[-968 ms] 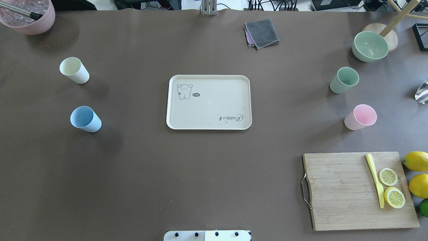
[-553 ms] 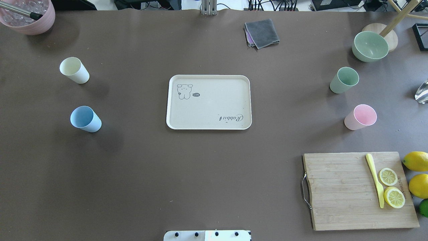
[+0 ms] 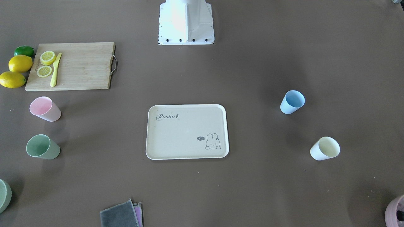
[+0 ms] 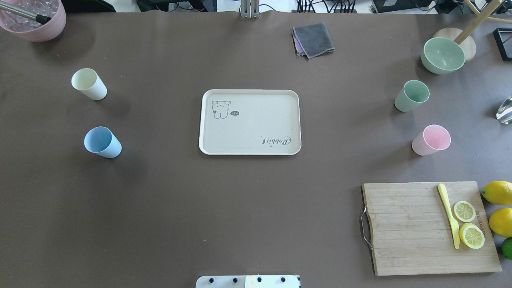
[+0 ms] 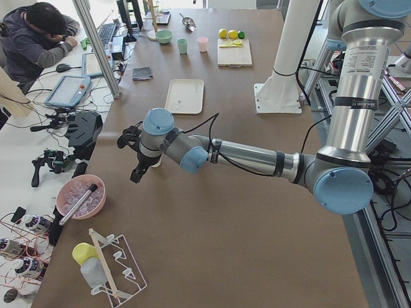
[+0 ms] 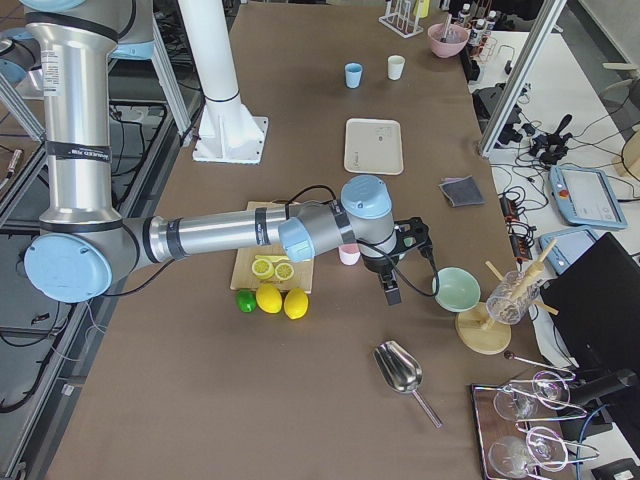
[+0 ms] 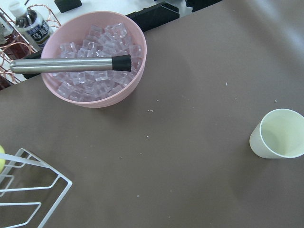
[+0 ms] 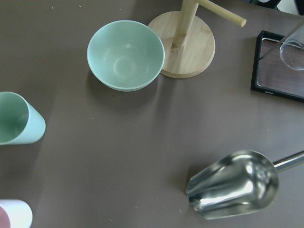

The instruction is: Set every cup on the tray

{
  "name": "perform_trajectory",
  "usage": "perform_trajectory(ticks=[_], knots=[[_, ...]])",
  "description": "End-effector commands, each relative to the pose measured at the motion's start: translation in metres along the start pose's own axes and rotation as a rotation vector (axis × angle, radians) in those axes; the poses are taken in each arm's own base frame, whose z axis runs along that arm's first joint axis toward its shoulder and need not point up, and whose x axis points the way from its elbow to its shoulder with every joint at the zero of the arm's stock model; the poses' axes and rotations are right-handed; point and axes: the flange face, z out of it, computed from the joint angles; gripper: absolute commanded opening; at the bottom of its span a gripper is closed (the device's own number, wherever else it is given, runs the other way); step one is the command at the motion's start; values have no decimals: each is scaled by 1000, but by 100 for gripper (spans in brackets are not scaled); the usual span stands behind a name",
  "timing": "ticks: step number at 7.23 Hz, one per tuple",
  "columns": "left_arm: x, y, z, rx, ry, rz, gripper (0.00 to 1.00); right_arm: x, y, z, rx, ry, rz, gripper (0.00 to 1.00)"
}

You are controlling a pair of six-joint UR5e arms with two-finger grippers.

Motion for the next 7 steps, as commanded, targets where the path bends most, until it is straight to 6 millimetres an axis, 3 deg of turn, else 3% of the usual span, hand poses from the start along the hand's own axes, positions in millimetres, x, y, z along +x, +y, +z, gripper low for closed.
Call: perform_trajectory(ticks=[1, 2, 4, 6, 7], knots=[[43, -36, 62, -30, 58, -103, 98, -91, -41, 27, -20, -62, 127, 100], [83, -59, 101, -68, 95, -127, 98, -115, -47, 36, -32, -75, 134, 100], [109, -103, 135, -102, 105, -188, 98, -136, -48, 48, -35, -55, 154, 100], [110, -105, 146, -95, 85, -178, 97, -138, -48, 49, -37, -57, 150, 100], [121, -94, 170, -90, 46, -147, 92, -138, -48, 50, -38, -56, 151, 100]])
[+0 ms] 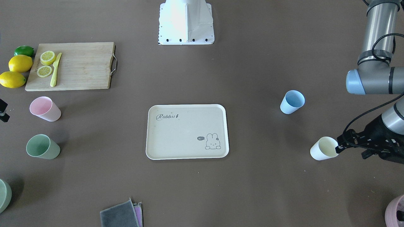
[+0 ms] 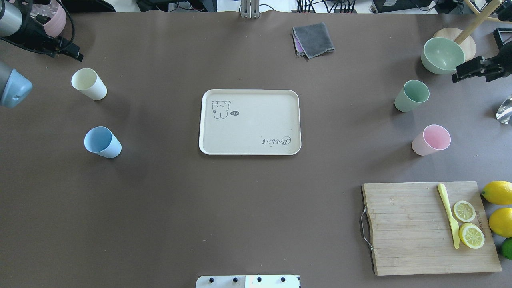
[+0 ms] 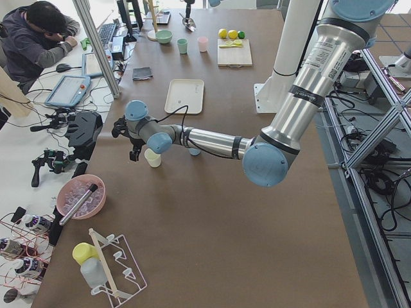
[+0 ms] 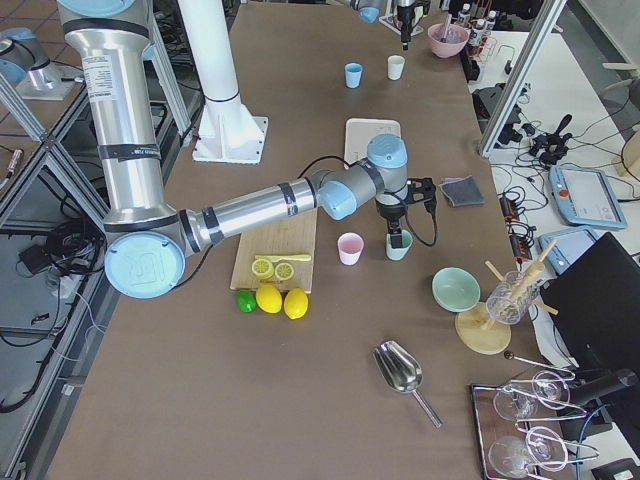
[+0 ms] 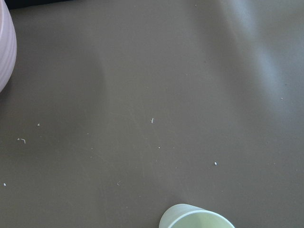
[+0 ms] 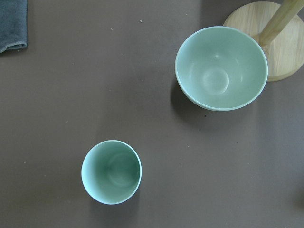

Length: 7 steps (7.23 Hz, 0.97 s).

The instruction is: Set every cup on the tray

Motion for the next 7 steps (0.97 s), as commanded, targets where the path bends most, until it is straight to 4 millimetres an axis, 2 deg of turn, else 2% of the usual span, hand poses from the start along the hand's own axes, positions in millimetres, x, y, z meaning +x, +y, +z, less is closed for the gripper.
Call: perform_trajectory(ticks=[1, 4, 6, 7], knots=[[14, 18, 37, 10, -31, 50, 92, -1, 1, 2, -4, 1, 1, 100], [15, 27, 34, 12, -14, 50, 92, -1, 1, 2, -4, 1, 1, 100], [8, 34, 37, 3, -21, 53, 92, -1, 1, 2, -4, 0, -1, 100], [4, 39, 40, -4, -26, 51, 76, -1, 1, 2, -4, 0, -1, 100]])
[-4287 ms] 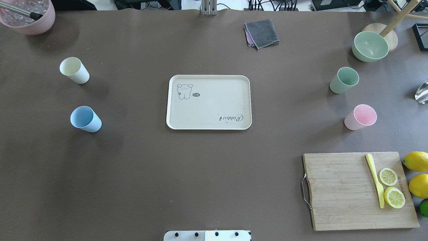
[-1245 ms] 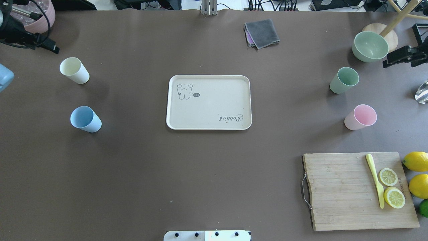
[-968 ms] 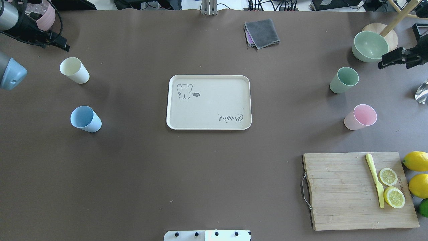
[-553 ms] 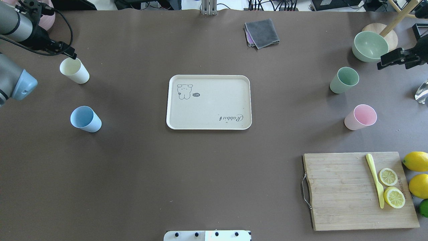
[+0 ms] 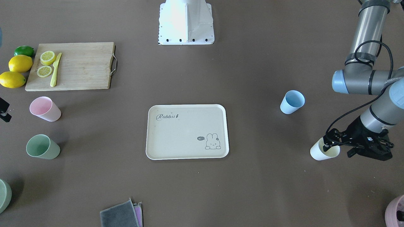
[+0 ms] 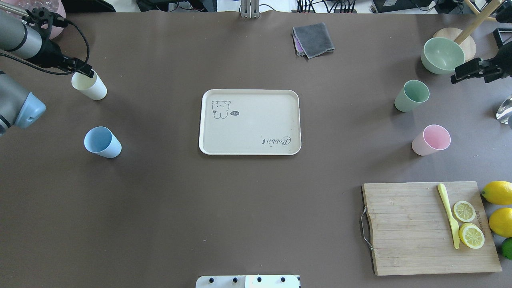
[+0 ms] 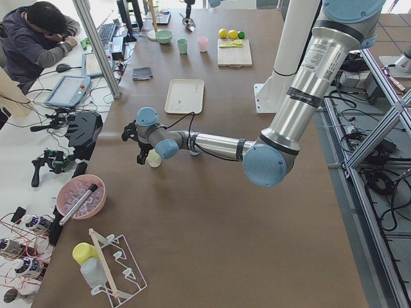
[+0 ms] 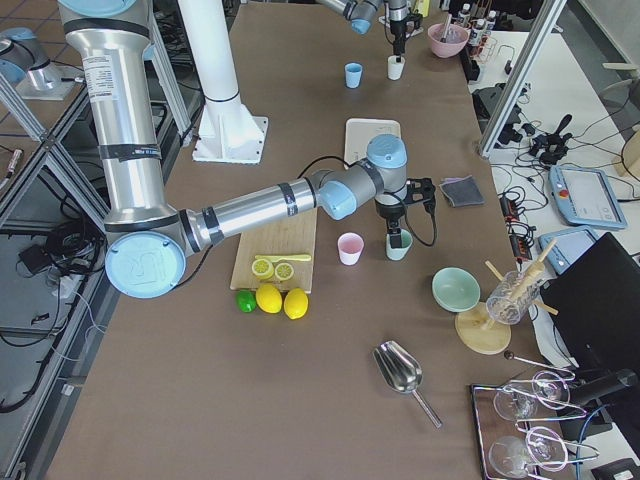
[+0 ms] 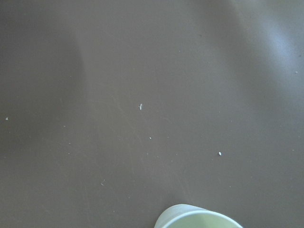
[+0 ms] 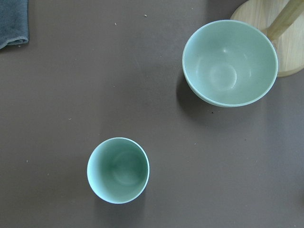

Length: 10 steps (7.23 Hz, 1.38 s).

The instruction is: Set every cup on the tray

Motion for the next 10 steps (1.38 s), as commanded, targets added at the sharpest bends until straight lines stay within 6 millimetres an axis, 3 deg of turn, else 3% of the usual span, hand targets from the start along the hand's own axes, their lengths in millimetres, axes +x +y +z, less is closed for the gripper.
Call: perform_trajectory(ticks=[1, 2, 3, 4, 6, 7, 8, 9, 10], knots=[[-3, 11, 8, -17, -6, 4, 44, 0, 0, 0, 0, 0, 0, 100], [4, 14, 13, -22, 3, 15, 37, 0, 0, 0, 0, 0, 0, 100], [12, 17, 18, -22, 14, 27, 22, 0, 0, 0, 0, 0, 0, 100], [22, 15, 13, -11, 24, 33, 0, -1, 0, 1, -1, -1, -1, 100], [44, 0, -1, 12, 46, 49, 0, -1, 0, 1, -2, 0, -1, 100], [65, -15, -13, 36, 67, -10, 0, -1, 0, 1, -2, 0, -1, 100], [104, -20, -19, 47, 110, -69, 0, -1, 0, 1, -1, -1, -1, 100], [155, -15, -9, 25, 155, -108, 0, 0, 0, 1, -3, 1, 0, 100], [223, -26, -6, 5, 198, -169, 0, -1, 1, 2, -4, 0, -1, 100]])
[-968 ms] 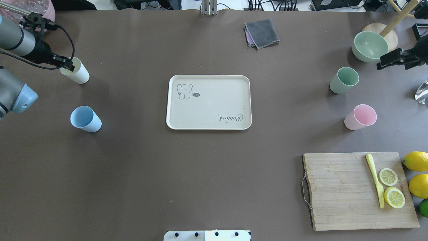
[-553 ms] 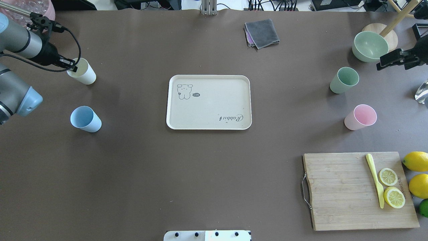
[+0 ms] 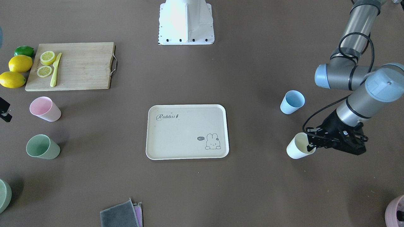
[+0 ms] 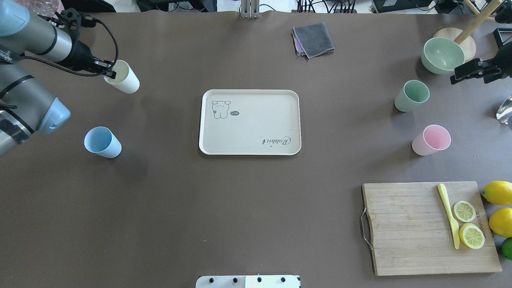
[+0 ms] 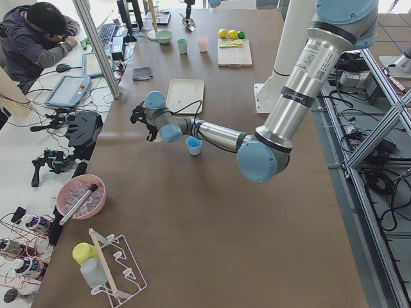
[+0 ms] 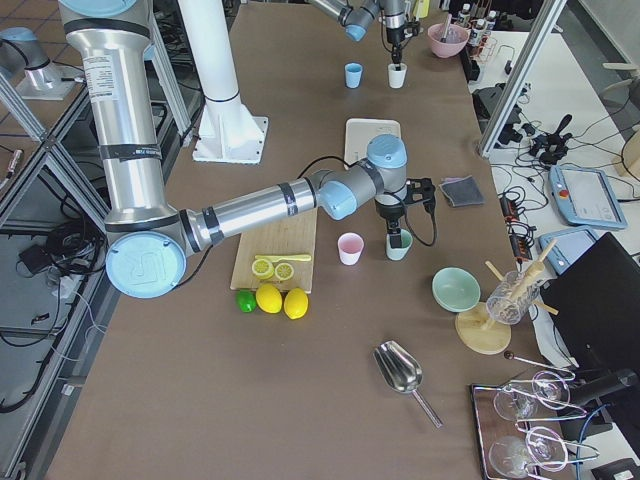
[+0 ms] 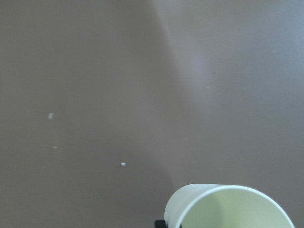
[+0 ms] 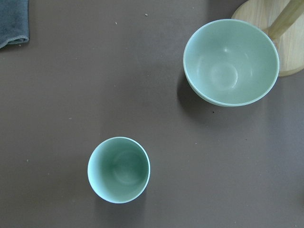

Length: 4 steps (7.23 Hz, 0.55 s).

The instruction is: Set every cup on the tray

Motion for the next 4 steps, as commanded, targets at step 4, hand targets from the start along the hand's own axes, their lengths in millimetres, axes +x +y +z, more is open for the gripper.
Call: perform_trajectory(ticks=[4], knots=[[195, 20, 65, -3, 11, -105, 0, 0, 1, 3, -7, 2, 1, 100]])
